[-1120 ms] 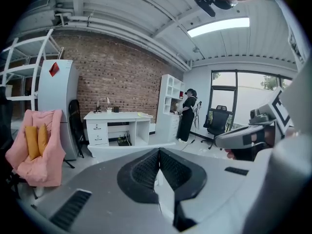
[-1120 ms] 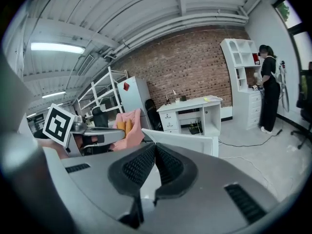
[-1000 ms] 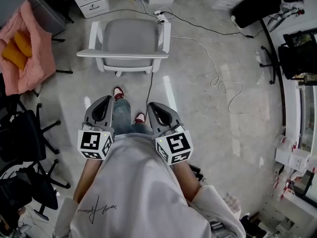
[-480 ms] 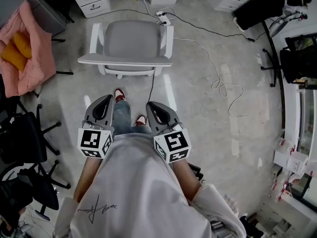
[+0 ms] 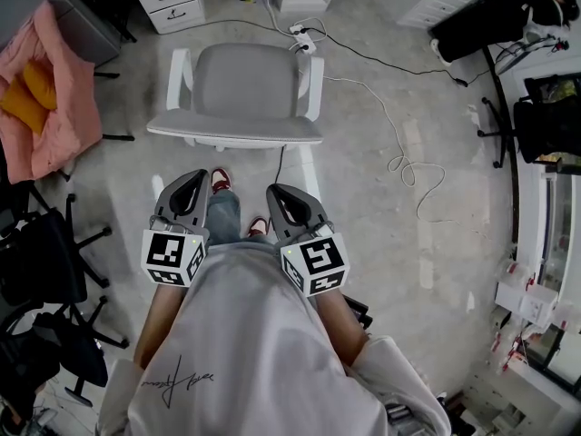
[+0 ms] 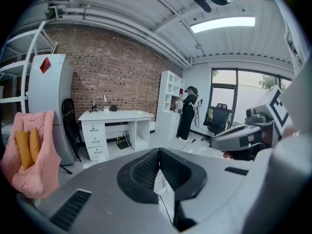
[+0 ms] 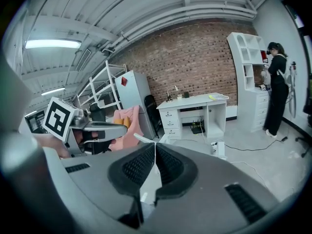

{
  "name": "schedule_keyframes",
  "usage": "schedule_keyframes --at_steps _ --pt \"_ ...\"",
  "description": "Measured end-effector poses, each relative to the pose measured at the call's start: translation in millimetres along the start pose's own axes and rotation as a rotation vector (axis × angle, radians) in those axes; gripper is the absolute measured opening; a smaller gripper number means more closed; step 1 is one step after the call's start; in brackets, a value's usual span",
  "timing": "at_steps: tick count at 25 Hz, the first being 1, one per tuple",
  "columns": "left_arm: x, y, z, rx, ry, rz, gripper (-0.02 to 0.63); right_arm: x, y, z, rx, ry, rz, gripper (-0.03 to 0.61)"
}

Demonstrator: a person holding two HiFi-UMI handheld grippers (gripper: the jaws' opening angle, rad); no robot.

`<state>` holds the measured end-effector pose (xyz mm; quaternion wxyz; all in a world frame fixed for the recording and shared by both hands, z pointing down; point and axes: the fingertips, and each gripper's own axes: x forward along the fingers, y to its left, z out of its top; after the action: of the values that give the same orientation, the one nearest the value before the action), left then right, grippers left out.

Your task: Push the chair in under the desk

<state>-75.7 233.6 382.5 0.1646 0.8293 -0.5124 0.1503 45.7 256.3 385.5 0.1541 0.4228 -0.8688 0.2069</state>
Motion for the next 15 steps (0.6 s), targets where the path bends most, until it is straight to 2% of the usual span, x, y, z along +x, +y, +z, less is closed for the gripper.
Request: schedule_keyframes --at_steps 7,12,15 --pt "18 42 13 -0.017 -0.006 0.031 0.005 30 -13 21 0.012 0.002 -0.051 0.028" --pt "31 68 17 -0.004 0.006 -0.004 0.005 55 -10 33 0.002 0.011 -0.055 0.028" --pt "38 79 24 0.029 0.008 -0.028 0.005 70 -9 44 -0.013 0.011 -0.064 0.028"
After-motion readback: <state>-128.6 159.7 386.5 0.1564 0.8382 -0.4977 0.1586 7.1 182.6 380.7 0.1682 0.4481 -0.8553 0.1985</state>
